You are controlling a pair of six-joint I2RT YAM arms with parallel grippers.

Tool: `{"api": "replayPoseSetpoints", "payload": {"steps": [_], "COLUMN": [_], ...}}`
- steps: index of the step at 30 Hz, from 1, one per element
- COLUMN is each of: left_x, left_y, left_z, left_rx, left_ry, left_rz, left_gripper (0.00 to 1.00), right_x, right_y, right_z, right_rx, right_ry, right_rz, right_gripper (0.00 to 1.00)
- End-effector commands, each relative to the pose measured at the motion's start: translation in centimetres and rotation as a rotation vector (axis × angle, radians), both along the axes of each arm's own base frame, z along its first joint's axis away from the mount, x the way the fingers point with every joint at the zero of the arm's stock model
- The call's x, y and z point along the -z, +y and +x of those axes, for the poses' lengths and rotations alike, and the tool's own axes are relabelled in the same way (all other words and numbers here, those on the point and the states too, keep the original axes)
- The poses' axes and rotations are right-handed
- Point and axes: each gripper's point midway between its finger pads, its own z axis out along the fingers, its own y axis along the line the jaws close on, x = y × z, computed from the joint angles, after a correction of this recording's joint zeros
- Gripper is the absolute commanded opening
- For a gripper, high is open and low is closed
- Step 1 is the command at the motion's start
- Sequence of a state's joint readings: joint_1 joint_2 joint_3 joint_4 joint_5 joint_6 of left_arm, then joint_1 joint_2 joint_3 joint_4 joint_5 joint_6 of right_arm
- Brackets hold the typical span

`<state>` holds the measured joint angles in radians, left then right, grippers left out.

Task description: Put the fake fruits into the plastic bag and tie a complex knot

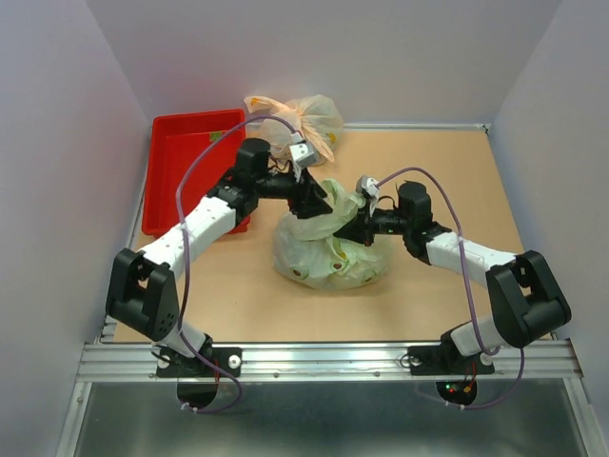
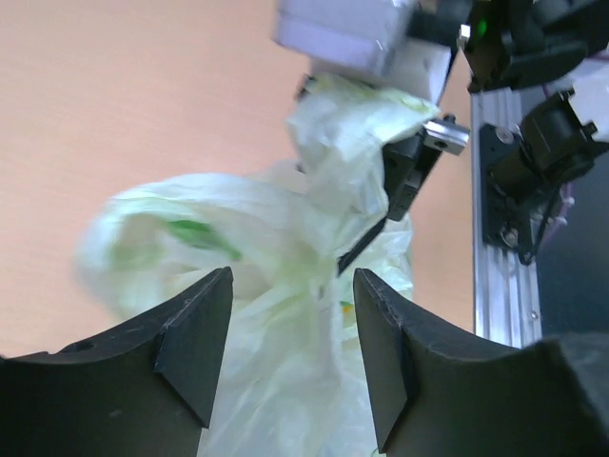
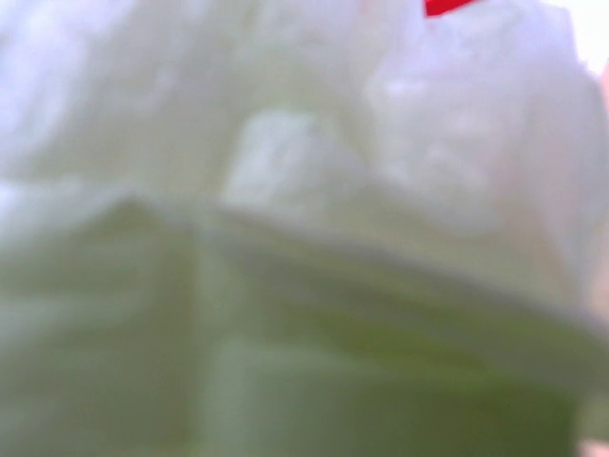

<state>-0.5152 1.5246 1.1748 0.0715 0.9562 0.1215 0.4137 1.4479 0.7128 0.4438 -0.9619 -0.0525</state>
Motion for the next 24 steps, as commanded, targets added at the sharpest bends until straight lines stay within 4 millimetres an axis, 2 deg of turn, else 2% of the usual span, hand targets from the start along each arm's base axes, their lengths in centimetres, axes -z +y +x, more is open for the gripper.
{"api": "replayPoseSetpoints", "payload": {"steps": [1, 3, 5, 6, 7, 9, 10, 11, 14, 17, 24], "left_x": [-8.2, -8.7, -9.2, -8.7, -9.2, -8.1, -8.8, -8.1, -7.9, -7.3, -5.9], "left_y": [2.6, 3.5, 3.7, 3.8, 3.5, 3.0, 2.6, 2.1, 1.6, 1.2, 0.0], "left_z": [1.2, 2.7, 4.6, 5.2, 5.6, 6.9, 7.3, 7.7, 8.5, 8.4, 5.6], "left_rx": [-0.037, -0.099, -0.179, -0.194, -0.204, -0.222, -0.236, -0.247, -0.282, -0.275, -0.216], "left_ry": [-0.170, -0.184, -0.178, -0.168, -0.151, -0.082, -0.040, 0.047, 0.140, 0.198, 0.328], "left_rz": [-0.104, -0.099, -0.094, -0.085, -0.096, -0.092, -0.111, -0.118, -0.136, -0.137, -0.117], "left_gripper": [0.65, 0.65, 0.67, 0.67, 0.70, 0.97, 0.98, 0.98, 0.99, 0.99, 0.92], "right_x": [-2.2, -2.2, -2.1, -2.1, -2.0, -2.0, -1.9, -1.9, -1.8, -1.8, -1.5], "right_y": [0.4, 0.5, 0.5, 0.5, 0.5, 0.4, 0.4, 0.4, 0.3, 0.2, 0.1], "right_z": [-0.2, -0.4, -0.6, -0.6, -0.6, -0.7, -0.7, -0.7, -0.6, -0.5, -0.3], "right_rx": [-0.041, -0.055, -0.069, -0.073, -0.076, -0.085, -0.088, -0.091, -0.097, -0.096, -0.101], "right_ry": [-0.118, -0.127, -0.141, -0.149, -0.154, -0.172, -0.174, -0.189, -0.212, -0.235, -0.249], "right_rz": [0.041, 0.042, 0.040, 0.040, 0.039, 0.036, 0.032, 0.029, 0.016, 0.005, -0.017], "right_gripper": [0.00, 0.00, 0.00, 0.00, 0.00, 0.00, 0.00, 0.00, 0.00, 0.00, 0.00]}}
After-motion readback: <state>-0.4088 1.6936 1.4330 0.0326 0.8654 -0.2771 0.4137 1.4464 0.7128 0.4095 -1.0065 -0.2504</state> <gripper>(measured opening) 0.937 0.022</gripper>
